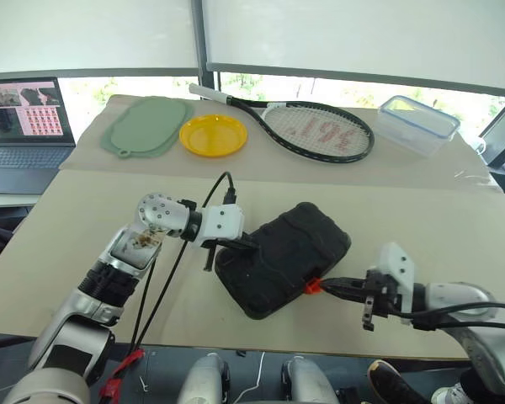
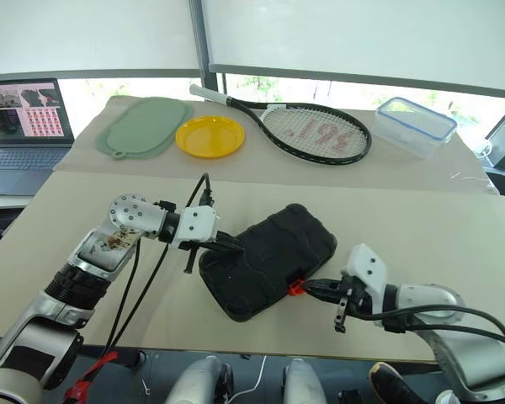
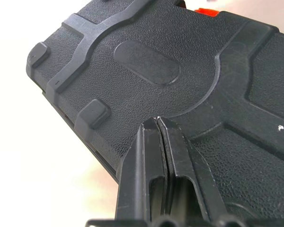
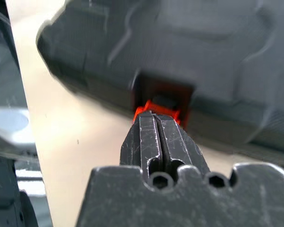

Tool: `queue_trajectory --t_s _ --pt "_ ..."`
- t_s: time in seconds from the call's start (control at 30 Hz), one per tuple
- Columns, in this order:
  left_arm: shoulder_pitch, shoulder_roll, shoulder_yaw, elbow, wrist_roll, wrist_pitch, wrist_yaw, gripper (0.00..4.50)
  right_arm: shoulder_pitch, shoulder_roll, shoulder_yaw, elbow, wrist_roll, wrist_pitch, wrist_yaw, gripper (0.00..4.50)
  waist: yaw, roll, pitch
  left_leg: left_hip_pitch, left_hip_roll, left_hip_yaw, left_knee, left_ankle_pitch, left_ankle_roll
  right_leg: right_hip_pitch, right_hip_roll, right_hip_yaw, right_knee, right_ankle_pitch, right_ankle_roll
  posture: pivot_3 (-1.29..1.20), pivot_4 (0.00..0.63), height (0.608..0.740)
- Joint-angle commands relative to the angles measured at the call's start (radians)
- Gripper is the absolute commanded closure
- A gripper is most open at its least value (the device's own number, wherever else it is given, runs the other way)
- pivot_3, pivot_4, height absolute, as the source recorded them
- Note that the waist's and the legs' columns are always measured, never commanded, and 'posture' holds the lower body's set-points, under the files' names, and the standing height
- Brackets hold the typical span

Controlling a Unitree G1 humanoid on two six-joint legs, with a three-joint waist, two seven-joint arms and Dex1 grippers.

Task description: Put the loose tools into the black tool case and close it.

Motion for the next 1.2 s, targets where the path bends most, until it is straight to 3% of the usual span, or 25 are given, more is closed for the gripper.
queue_trajectory --t_s 0.03,0.27,0.57,0.77,1.2 --pt "0.023 0.008 -0.037 0.034 0.055 0.022 -0.004 4.41 0.057 -0.032 -0.048 -0.038 0.018 0.012 0.015 4.5 0.0 0.0 0.0 0.0 0.0 0.0 0.0 0.0 0.0 0.0 0.0 0.0 0.0 0.0 0.0 0.0 0.15 0.738" --pt "0.019 0.0 -0.042 0.029 0.054 0.022 -0.007 4.41 0.091 -0.025 0.07 0.006 -0.1 -0.036 -0.016 4.5 -0.003 0.0 0.0 0.0 0.0 0.0 0.0 0.0 0.0 0.0 0.0 0.0 0.0 -0.001 -0.002 0.0 0.15 0.738" --pt "0.017 -0.013 -0.052 0.013 0.057 0.027 -0.014 4.41 -0.043 0.072 0.222 0.094 -0.209 -0.068 -0.074 4.5 -0.003 0.0 0.0 0.0 0.0 0.0 -0.001 0.0 0.0 -0.001 0.0 0.0 0.0 -0.002 -0.002 0.0 0.15 0.738" --pt "0.025 -0.024 -0.062 0.006 0.065 0.028 -0.018 4.41 -0.111 0.117 0.181 0.085 -0.172 -0.051 -0.094 4.5 -0.005 0.0 0.0 -0.001 0.0 0.0 -0.001 0.0 0.0 -0.001 0.0 0.0 -0.001 -0.002 -0.002 0.0 0.15 0.738" --pt "0.042 -0.033 -0.065 0.015 0.081 0.02 -0.009 4.41 -0.163 0.068 0.137 0.045 -0.127 -0.003 -0.053 4.5 -0.016 0.0 0.0 0.0 0.001 0.001 -0.002 0.0 0.0 -0.002 0.001 0.0 0.0 -0.001 -0.001 0.0 0.15 0.738"
